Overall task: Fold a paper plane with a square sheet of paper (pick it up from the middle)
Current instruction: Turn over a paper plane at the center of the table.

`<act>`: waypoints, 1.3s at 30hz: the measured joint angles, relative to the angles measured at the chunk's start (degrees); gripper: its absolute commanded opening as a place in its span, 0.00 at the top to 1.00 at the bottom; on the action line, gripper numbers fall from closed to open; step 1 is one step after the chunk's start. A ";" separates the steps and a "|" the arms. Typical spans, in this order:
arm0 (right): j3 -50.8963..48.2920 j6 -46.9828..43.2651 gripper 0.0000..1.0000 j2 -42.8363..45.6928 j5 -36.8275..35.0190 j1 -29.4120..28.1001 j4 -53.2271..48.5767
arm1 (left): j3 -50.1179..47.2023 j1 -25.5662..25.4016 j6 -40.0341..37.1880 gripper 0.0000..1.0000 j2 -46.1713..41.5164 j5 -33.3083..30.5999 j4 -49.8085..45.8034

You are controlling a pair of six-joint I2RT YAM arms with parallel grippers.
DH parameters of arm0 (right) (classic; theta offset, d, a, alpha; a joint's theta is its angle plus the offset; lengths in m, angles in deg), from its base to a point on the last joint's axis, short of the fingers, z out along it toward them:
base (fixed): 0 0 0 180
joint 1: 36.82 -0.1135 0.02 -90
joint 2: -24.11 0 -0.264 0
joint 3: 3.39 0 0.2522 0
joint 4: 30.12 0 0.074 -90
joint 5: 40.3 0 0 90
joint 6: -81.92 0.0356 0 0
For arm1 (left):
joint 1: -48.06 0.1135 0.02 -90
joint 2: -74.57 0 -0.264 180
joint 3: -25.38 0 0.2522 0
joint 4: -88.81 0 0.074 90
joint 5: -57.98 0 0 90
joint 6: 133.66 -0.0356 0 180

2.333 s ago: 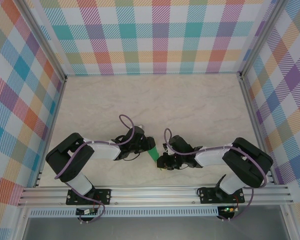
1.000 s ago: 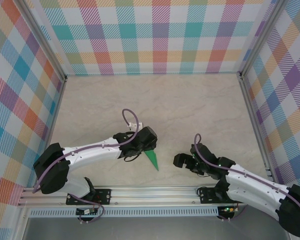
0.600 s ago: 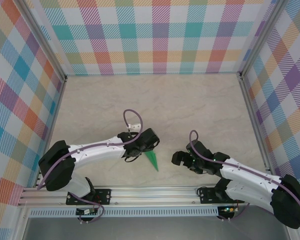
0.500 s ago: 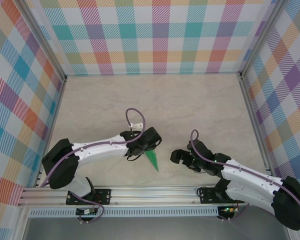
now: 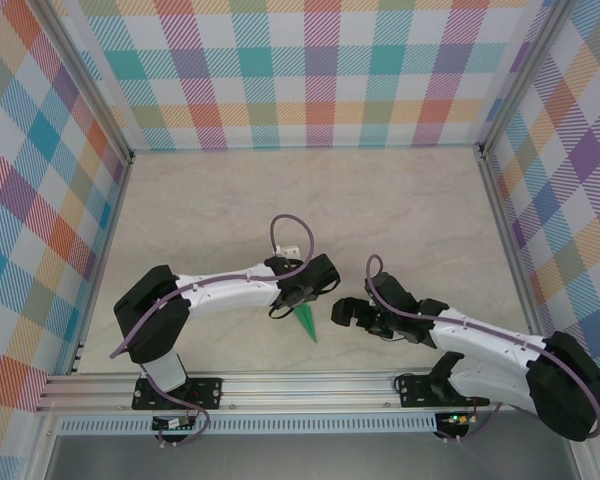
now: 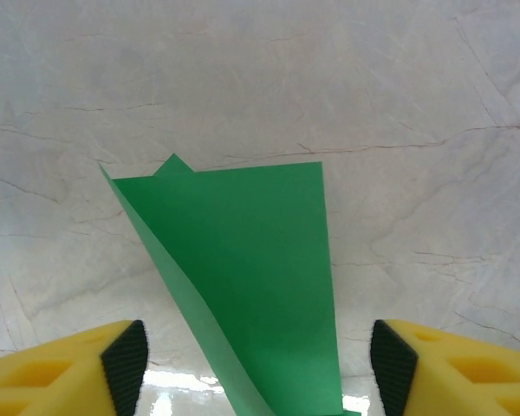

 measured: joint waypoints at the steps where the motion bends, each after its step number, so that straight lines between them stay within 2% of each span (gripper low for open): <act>1: 0.26 0.00 0.00 -0.63 0.22 0.00 0.15 | 0.00 0.00 0.26 0.38 0.02 0.00 -0.17; 4: 1.20 0.02 0.00 -2.47 0.68 0.00 0.85 | -0.07 0.00 0.76 0.46 0.15 0.00 -0.33; 8: 1.95 0.04 0.00 -3.82 0.70 -0.11 1.40 | -0.76 0.00 1.01 0.63 0.15 0.04 -0.11; 13: 2.69 0.09 0.00 -4.20 0.66 -1.25 1.60 | -3.69 0.00 1.11 0.73 0.11 0.04 0.11; 15: 3.41 0.09 0.04 -4.52 0.59 -1.88 1.60 | -5.03 0.00 1.07 0.76 -0.20 0.07 0.44; 20: 6.34 0.37 0.17 -7.41 0.11 -3.67 1.68 | -9.40 0.00 1.16 0.77 -3.85 0.07 2.47; 27: 9.38 0.35 0.39 -14.91 1.25 -5.20 4.52 | -15.06 0.22 1.18 0.86 -11.04 0.07 5.95; 30: 10.69 0.42 0.39 -18.05 2.40 -5.64 6.93 | -16.65 0.33 1.18 0.92 -12.04 0.09 6.25; 39: 13.86 -0.92 0.37 -23.50 5.99 -6.73 11.65 | -20.22 0.83 0.66 0.92 -14.47 0.24 7.89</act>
